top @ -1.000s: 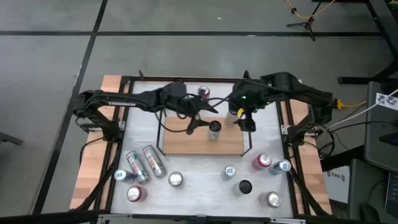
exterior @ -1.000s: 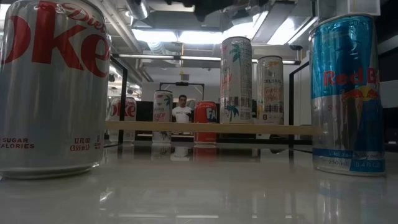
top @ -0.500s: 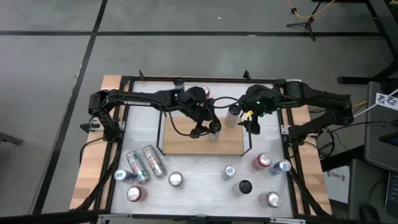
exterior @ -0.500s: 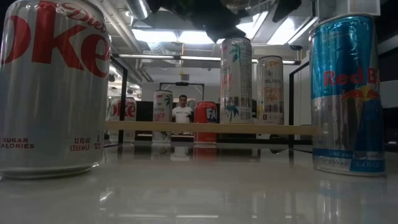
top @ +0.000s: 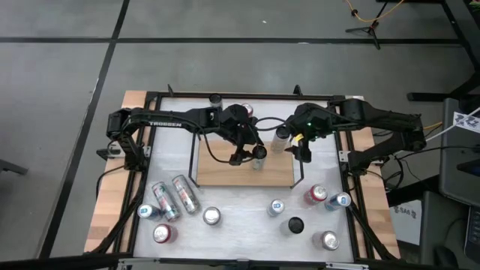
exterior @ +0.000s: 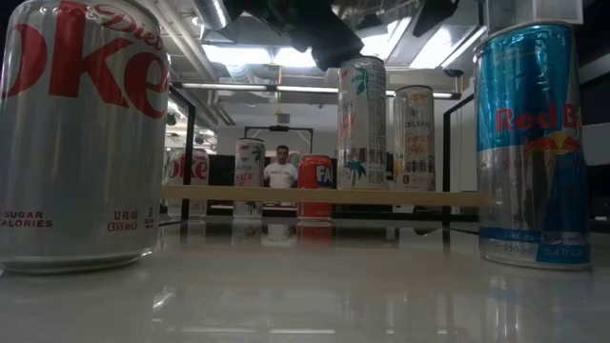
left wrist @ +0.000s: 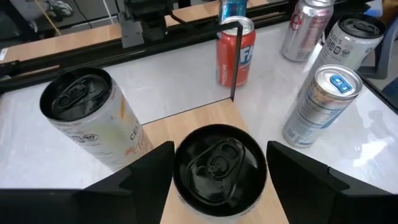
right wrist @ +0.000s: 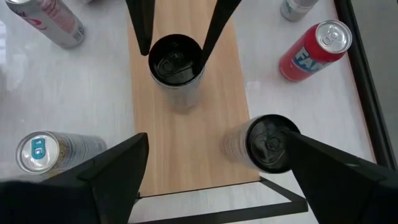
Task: Place canned beverage on shelf
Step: Put the top right white-pink soda can on the shelf
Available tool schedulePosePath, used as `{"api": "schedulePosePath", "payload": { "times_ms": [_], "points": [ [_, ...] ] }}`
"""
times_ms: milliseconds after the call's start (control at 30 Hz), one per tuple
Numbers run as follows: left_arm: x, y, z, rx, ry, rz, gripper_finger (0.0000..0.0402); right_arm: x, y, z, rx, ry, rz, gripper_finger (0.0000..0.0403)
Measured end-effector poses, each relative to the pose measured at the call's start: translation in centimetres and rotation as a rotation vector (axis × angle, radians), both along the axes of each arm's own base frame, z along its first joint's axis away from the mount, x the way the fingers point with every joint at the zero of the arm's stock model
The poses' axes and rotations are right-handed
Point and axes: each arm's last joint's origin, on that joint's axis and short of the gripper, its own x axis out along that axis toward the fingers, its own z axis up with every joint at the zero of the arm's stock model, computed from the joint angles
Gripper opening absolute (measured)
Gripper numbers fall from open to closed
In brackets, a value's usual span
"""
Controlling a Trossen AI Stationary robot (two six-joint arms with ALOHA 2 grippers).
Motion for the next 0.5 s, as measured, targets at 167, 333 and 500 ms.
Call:
{"api": "schedulePosePath", "payload": {
  "times_ms": [167,333,500],
  "points": [
    [0.03,-0.01,0.04,0.001,-0.005,0.001,0.0249,0.00,-0.01,0.00,0.000,0.000,0.000,0.0372],
    [0.11,0.04,0.14,-0.015,-0.011,0.028,0.0250,0.00,0.00,0.00,0.000,0.000,0.001,0.0372],
    [0.14,0.17,0.12,0.016,-0.008,0.078,0.0250,0.00,-0.01,0.00,-0.001,0.000,0.001,0.0372]
  ]
}}
